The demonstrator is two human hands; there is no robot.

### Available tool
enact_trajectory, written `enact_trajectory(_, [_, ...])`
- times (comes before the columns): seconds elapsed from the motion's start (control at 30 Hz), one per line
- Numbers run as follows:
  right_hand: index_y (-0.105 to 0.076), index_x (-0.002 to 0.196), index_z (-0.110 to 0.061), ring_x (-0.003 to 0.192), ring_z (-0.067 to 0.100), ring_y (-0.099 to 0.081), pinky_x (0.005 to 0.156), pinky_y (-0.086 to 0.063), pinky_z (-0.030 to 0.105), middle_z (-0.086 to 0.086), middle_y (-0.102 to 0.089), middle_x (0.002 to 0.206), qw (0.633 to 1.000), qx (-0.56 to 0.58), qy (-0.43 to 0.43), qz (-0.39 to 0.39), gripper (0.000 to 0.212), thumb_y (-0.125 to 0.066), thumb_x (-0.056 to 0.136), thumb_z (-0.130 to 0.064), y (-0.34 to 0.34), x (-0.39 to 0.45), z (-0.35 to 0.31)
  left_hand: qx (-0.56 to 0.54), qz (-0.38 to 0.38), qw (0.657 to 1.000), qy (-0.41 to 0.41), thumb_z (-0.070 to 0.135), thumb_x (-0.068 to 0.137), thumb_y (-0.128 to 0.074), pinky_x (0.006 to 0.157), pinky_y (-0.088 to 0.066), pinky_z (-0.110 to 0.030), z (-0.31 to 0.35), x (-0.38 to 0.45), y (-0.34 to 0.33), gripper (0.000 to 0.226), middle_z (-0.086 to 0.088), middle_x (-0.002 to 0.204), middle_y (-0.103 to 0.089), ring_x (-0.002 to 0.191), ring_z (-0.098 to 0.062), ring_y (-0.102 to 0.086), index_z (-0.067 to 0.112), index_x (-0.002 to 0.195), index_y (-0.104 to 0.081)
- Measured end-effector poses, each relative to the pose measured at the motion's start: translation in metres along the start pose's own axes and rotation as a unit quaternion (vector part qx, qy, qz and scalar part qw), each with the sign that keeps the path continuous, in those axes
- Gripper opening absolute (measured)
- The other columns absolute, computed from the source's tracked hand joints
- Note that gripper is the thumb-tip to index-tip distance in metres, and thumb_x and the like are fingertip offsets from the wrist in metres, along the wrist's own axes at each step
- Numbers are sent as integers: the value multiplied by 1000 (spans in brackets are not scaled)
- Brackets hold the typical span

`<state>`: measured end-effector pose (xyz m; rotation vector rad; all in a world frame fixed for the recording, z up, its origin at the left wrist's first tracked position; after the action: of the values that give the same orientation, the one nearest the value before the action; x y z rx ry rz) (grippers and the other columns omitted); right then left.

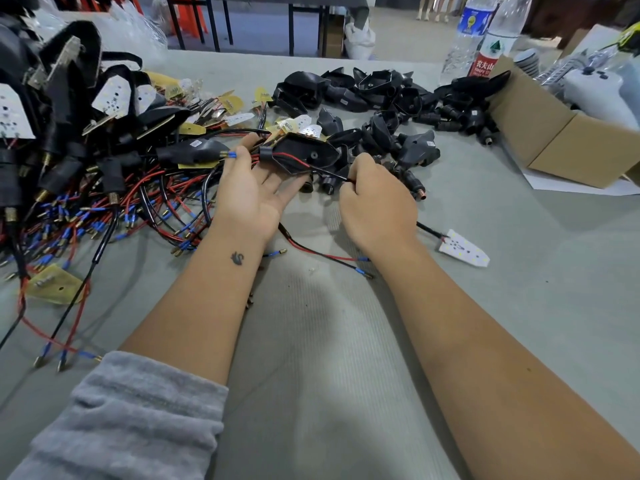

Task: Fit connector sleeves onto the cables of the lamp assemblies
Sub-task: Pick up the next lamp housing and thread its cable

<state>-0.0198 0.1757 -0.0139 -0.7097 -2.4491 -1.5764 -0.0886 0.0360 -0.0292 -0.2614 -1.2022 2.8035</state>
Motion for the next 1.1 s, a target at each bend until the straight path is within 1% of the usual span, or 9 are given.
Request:
enact_trajectory(0.17, [-66,98,-15,90,30,-52,67,-36,37,7,-59,92,996,-63,35,59,26,-42,87,-14,3,2,-1,17,-2,999,28,25,104,-45,71,-61,-43,1,1,-3,17,-8,97,-73,95,-25,-71,20,109,-61])
enact_trajectory(0.23, [-70,97,-16,90,29,-49,75,-36,38,7,-59,89,992,-76,53,90,31,-42,85,-16,6,2,-2,36,-13,999,28,22,103,-47,71,-61,-43,0,-1,-5,18,-9,98,-72,93,-23,-71,17,111,-62])
enact_trajectory(0.37, [-71,93,-17,84,23,-42,77,-31,35,1,-48,81,989,-26,66,129,35,-39,85,-27,9,-2,-8,92,-38,995,6,26,105,-41,74,-60,-42,-3,-3,-7,26,-7,99,-74,93,-21,-72,18,112,-64])
enact_trajectory(0.5, [-69,96,-16,86,24,-48,79,-37,37,1,-54,84,986,5,104,130,26,-47,94,-29,7,-4,-12,124,-58,991,-7,28,106,-38,75,-59,-40,-4,-5,-9,28,-7,99,-74,95,-21,-72,19,109,-65])
enact_trajectory(0.6, [-62,97,-11,85,26,-51,79,-40,40,3,-62,87,981,30,125,143,19,-52,94,-26,6,-3,-14,153,-91,984,-5,26,104,-43,72,-58,-35,-6,-8,-11,26,-6,96,-74,91,-18,-72,16,106,-67])
enact_trajectory(0.77, [-64,97,-7,86,29,-53,79,-42,43,11,-59,90,977,93,145,124,14,-59,91,-18,4,-2,-15,186,-156,970,23,24,104,-44,75,-58,-37,-11,-12,-16,27,-9,100,-72,93,-21,-71,11,111,-66])
enact_trajectory(0.93, [-65,105,-7,96,29,-51,85,-40,39,11,-57,102,977,88,133,143,19,-56,89,-13,5,-4,-16,160,-112,980,-19,26,105,-41,72,-58,-34,-8,-13,-14,25,-8,99,-74,91,-23,-72,16,108,-65])
enact_trajectory(1.03, [-63,110,-13,101,27,-49,88,-33,35,7,-56,109,980,32,90,177,31,-52,81,-13,9,-5,-14,146,-61,986,-58,28,105,-38,73,-58,-33,-3,-12,-11,27,-13,109,-71,97,-24,-72,16,108,-63])
enact_trajectory(1.1, [-60,112,-15,104,27,-48,90,-30,35,5,-55,111,985,12,51,166,35,-50,78,-12,12,-3,-9,129,-28,988,-82,28,106,-35,73,-59,-34,1,-11,-8,29,-12,106,-72,96,-24,-72,17,103,-62])
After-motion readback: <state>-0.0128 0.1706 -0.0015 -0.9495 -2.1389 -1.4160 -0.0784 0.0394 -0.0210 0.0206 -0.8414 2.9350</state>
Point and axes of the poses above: each hand's wrist, its own x-axis towards the middle knuckle, its own y-axis out of the back of the hand, z = x × y, the point moved 2 cm from there along x, towards the middle knuckle
